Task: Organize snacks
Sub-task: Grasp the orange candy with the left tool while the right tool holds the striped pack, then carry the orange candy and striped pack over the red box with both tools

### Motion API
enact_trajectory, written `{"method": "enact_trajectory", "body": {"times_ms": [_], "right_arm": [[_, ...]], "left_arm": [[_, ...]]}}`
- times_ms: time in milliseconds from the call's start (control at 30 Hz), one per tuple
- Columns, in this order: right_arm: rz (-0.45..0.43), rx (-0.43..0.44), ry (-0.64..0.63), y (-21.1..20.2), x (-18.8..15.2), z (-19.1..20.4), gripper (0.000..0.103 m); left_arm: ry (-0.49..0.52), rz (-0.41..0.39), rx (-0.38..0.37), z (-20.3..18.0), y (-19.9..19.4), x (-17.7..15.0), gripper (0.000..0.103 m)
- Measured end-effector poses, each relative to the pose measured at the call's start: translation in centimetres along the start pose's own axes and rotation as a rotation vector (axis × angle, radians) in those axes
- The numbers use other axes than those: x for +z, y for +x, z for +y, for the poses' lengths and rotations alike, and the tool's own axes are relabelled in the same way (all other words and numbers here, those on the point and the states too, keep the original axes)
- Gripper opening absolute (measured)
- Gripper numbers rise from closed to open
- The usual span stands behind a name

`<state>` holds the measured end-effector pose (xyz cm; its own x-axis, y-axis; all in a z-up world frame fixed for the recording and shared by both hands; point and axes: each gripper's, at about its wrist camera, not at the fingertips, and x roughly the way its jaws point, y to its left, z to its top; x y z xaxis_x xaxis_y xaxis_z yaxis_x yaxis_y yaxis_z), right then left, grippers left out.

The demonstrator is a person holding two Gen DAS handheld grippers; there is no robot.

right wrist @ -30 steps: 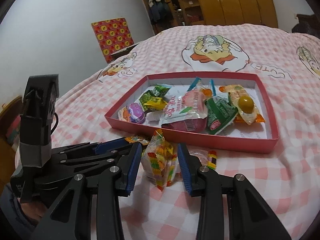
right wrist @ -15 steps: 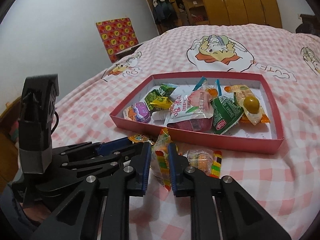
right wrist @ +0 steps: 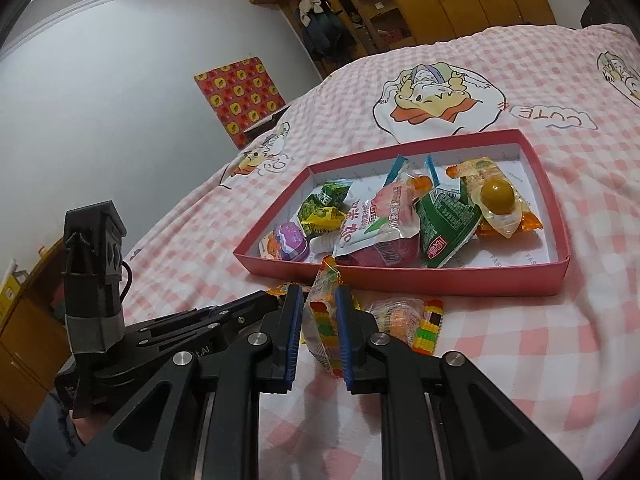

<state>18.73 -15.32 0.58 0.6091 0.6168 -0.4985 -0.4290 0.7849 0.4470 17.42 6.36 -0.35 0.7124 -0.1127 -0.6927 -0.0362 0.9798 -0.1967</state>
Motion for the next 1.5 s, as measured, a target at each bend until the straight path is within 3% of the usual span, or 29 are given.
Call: {"method": "enact_trajectory", "body": {"times_ms": [167,233,333,700,1033,1500], "right_arm": [[-0.005,0.003,0.007,-0.2,0.0,-0.1,0.018],[-0.005,0.005,0.009,-0.2,0.0,0.0,0.018],[-0.002,0.008,0.012,-0.1,0.0,-0.1,0.018],[0.001,0.017,0.026,0.0,-0.1,-0.3,0.018],[-0.038,0.038,0.035,-1.0,-0.2,-0.3,0.018],[-0.104,0.058,0.026,-1.9,1.1,-0.4,0.018]], "left_arm": [[0.015,0.04,0.006,-0.4,0.9,0.2,0.004],[0.024,0.057,0.006,-0.6,1.4,0.3,0.017],[0.043,0.08,0.004,-1.2,2.2,0.5,0.028],[0.003,0.098,0.045,-1.4,3.8,1.7,0.026],[0.02,-0.015,0.078,-1.6,-1.4,0.6,0.025],[0.031,-0.094,0.014,-1.8,-3.9,2.9,0.026]]}}
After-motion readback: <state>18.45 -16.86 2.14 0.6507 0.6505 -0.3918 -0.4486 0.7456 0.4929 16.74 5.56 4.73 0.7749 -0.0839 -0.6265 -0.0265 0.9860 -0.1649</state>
